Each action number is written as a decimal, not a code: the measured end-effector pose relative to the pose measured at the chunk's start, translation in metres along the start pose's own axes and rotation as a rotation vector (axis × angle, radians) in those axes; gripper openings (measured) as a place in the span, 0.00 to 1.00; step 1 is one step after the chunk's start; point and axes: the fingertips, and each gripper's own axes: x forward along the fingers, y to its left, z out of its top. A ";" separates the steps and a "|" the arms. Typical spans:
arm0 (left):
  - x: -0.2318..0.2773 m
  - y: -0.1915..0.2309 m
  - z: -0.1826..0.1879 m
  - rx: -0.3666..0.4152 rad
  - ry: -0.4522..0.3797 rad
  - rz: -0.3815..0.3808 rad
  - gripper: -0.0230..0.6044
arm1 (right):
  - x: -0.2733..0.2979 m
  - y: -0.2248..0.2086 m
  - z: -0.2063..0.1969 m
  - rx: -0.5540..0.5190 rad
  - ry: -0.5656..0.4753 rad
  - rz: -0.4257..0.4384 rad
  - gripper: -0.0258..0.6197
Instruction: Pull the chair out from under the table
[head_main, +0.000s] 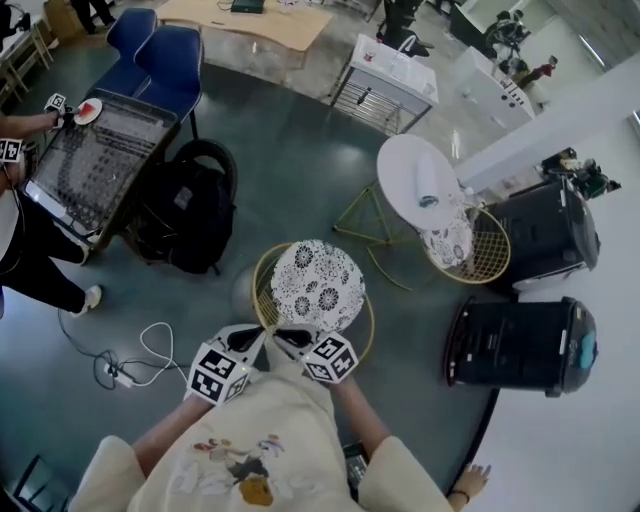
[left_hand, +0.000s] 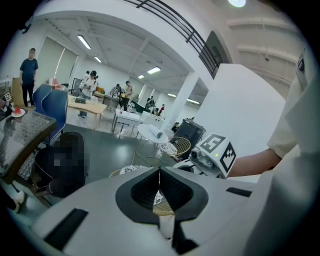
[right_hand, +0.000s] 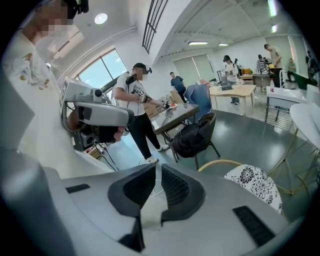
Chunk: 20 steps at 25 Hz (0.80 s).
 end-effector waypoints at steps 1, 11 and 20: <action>0.001 0.000 -0.006 -0.008 0.005 -0.001 0.05 | -0.003 0.003 -0.001 -0.009 0.008 -0.002 0.10; 0.008 -0.011 -0.030 -0.066 0.004 0.021 0.05 | -0.018 0.014 0.012 -0.073 -0.037 0.012 0.11; 0.038 -0.076 -0.013 0.014 -0.012 0.049 0.05 | -0.102 0.040 -0.012 -0.127 -0.139 0.019 0.11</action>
